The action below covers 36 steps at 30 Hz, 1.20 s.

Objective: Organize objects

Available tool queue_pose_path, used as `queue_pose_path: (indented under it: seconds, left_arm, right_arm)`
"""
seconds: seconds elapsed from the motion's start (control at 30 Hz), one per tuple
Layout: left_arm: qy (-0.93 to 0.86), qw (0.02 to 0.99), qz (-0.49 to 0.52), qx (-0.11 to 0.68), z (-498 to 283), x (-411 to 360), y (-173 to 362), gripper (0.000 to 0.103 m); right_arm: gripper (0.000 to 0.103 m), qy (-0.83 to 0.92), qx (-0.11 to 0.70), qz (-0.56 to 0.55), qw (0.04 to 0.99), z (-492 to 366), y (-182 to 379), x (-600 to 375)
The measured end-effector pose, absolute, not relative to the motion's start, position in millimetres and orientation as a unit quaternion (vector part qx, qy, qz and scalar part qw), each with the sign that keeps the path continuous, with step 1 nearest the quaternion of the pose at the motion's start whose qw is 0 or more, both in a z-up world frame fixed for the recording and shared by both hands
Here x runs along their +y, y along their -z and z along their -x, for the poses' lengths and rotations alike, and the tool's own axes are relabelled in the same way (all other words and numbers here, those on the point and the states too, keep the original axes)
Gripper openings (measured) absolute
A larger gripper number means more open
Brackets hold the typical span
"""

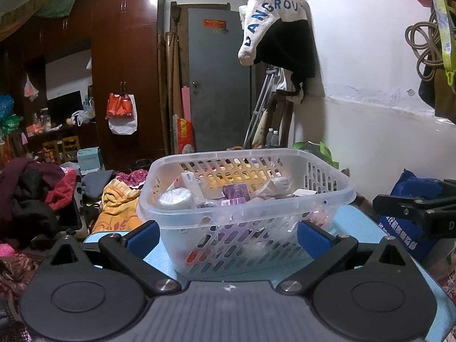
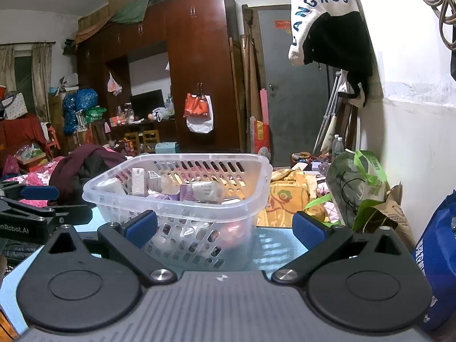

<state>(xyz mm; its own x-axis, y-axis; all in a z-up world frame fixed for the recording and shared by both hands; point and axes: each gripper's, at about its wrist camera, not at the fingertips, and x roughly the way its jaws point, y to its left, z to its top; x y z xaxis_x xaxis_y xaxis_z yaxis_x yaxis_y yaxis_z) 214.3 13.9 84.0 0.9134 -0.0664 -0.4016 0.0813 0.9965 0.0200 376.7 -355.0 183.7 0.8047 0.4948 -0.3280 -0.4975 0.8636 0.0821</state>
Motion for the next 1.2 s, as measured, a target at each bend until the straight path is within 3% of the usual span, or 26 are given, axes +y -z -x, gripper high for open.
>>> queue_pose_path:
  seconds: [1.2]
  left_arm:
    - [0.044,0.976,-0.014,0.212,-216.5,8.0,-75.3,0.103]
  right_arm:
    - [0.103,-0.259,0.166,0.014,0.951,-374.2,-183.4,-364.9]
